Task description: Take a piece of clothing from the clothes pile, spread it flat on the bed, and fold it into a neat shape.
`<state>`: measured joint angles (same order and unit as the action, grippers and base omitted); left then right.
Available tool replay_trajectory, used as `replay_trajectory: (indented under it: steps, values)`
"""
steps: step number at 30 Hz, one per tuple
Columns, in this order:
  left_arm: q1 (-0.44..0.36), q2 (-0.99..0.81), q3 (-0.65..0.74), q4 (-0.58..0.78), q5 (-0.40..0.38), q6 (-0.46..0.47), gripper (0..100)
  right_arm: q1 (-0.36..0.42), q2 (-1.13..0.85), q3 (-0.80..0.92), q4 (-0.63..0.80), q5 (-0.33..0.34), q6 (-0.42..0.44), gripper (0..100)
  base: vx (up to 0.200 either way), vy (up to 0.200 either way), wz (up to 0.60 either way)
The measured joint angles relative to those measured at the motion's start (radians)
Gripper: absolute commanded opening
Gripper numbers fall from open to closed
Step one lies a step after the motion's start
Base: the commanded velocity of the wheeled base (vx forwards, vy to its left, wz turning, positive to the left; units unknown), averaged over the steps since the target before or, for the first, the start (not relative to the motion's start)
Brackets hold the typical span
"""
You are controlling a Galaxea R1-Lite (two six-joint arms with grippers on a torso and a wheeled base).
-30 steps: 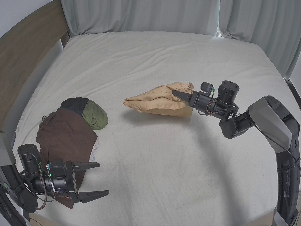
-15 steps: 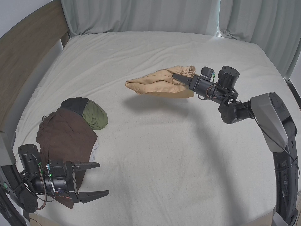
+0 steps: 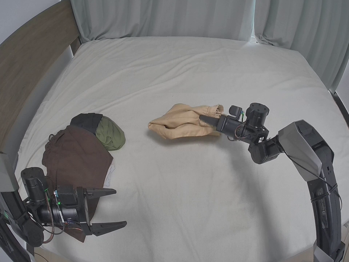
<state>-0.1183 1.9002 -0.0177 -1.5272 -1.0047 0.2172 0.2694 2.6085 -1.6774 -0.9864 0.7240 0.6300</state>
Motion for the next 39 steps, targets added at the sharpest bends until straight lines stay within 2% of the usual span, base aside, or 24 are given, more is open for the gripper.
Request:
replay_trajectory:
  steps: [12,25,26,39]
  values:
    - [-0.006,-0.003,0.000,0.024,0.000,0.026,100,0.014,-0.004,0.313,-0.224,-0.002,-0.005,0,0.000,0.000,0.00]
    - [-0.005,-0.005,0.000,0.025,-0.002,0.028,100,0.037,0.055,0.365,-0.292,-0.026,-0.007,0,0.000,0.000,0.00]
    - [-0.005,-0.005,0.000,0.025,-0.002,0.028,100,0.037,0.058,0.365,-0.291,-0.026,-0.008,100,0.000,0.000,0.00]
    - [-0.004,-0.008,0.000,0.024,-0.002,0.028,100,0.033,0.036,0.427,-0.300,-0.025,-0.021,100,0.000,0.000,0.00]
